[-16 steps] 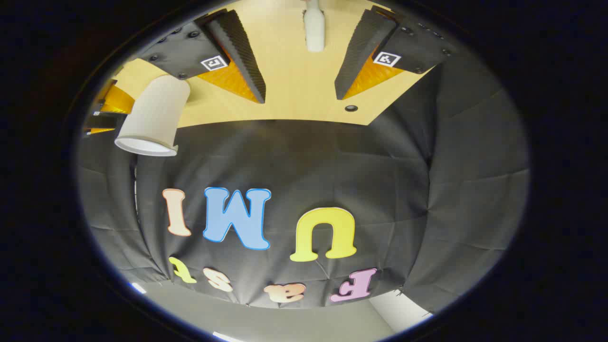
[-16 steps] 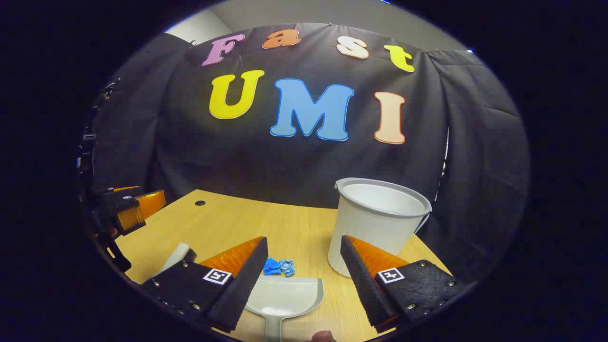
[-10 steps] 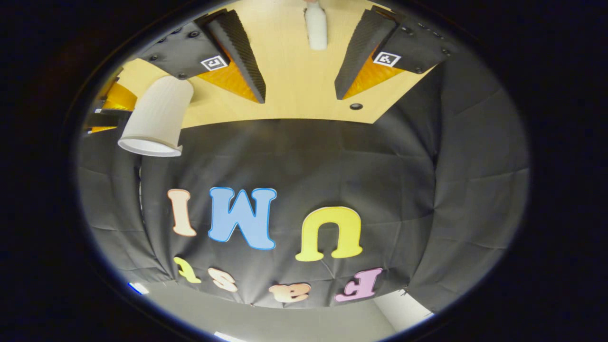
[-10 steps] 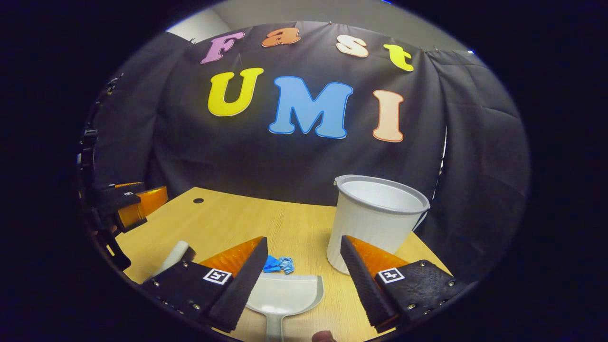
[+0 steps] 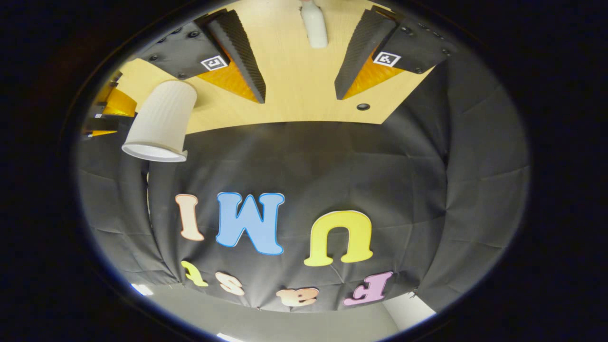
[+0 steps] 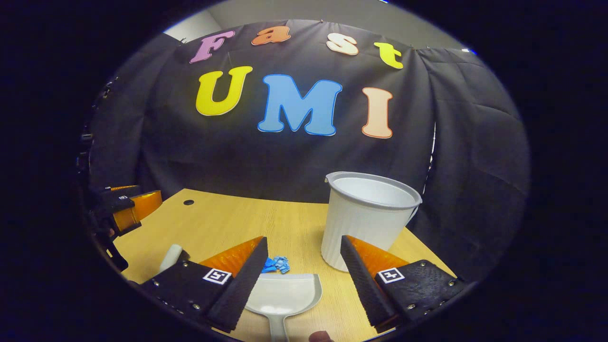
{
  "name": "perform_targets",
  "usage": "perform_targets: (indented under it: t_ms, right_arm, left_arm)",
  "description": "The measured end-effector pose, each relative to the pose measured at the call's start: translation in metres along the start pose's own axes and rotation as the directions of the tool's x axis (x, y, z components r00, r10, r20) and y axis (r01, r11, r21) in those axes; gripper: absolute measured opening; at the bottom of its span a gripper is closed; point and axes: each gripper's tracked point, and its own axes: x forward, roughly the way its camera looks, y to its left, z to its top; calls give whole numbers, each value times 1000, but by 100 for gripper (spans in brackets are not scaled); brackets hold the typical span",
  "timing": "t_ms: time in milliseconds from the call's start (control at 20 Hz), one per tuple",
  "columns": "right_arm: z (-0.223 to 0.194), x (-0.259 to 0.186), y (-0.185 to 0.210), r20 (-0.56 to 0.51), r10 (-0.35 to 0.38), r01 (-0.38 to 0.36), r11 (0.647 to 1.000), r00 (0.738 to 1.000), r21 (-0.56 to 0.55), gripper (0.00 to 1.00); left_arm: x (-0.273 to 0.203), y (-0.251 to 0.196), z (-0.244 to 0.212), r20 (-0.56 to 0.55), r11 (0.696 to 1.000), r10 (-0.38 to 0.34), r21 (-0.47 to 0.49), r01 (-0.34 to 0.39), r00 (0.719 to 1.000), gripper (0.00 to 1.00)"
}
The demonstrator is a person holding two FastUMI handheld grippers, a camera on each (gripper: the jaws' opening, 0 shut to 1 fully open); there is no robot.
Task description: Pick up the small broom and dustpan from the desktop, sweep the trash into the dustpan with the broom, and then empty the trash into the garbage bin.
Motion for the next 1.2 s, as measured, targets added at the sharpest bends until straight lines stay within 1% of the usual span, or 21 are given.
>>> perform_targets:
  t_ms: [250, 350, 500, 550, 600, 650, 700, 750, 800, 850, 900, 950, 1000, 1150, 1200]
  right_arm:
    - [1, 0, 7, 8, 13, -13, 1000, 1000, -25, 96]
    - [-4, 1, 12, -6, 35, -35, 999, 999, -28, 96]
    - [-22, 5, 17, -74, 60, -63, 997, 995, -36, 96]
    - [-29, 5, 18, -98, 64, -69, 997, 993, -44, 96]
    - [-33, 5, 19, -115, 70, -76, 996, 991, -53, 96]
    - [-39, 5, 20, -135, 71, -80, 995, 988, -62, 96]
    - [-44, 6, 21, -157, 76, -88, 994, 985, -69, 96]
    - [-52, 7, 22, -184, 80, -95, 993, 980, -76, 96]
    - [-59, 8, 22, -213, 84, -103, 991, 973, -81, 96]
    - [-67, 8, 23, -240, 88, -112, 990, 967, -85, 96]
    - [-72, 7, 23, -264, 91, -118, 989, 960, -89, 96]
    - [-77, 6, 23, -287, 97, -128, 988, 953, -91, 96]
    - [-84, 5, 23, -309, 103, -137, 986, 945, -93, 96]
    - [-103, 0, 25, -371, 110, -158, 982, 922, -101, 96]
    - [-109, -1, 26, -388, 115, -166, 981, 914, -98, 96]
  left_arm:
    - [0, 0, 2, 10, 1000, 1, -16, -1, 1000, 100]
    - [-1, 1, -4, -1, 1000, 7, -28, -7, 1000, 100]
    - [-3, 0, -24, -56, 1000, 7, -25, -8, 998, 100]
    - [-3, 1, -34, -78, 1000, 8, -30, -11, 997, 95]
    - [-5, 1, -44, -104, 999, 8, -40, -13, 995, 100]
    - [-6, 3, -53, -132, 999, 12, -51, -19, 991, 100]
    - [-6, 5, -62, -168, 998, 15, -58, -25, 986, 100]
    - [-7, 7, -73, -203, 998, 25, -58, -37, 979, 96]
    - [-9, 8, -84, -238, 997, 25, -61, -41, 971, 100]
    - [-10, 8, -95, -269, 997, 19, -68, -38, 963, 100]
    - [-8, 8, -101, -295, 997, 19, -70, -41, 955, 94]
    - [-7, 7, -108, -323, 997, 18, -68, -42, 946, 96]
    - [-11, 9, -118, -346, 997, 18, -66, -43, 938, 94]
    - [-15, 10, -144, -418, 997, 10, -68, -42, 909, 93]
    - [-15, 11, -152, -438, 997, 9, -65, -42, 899, 96]
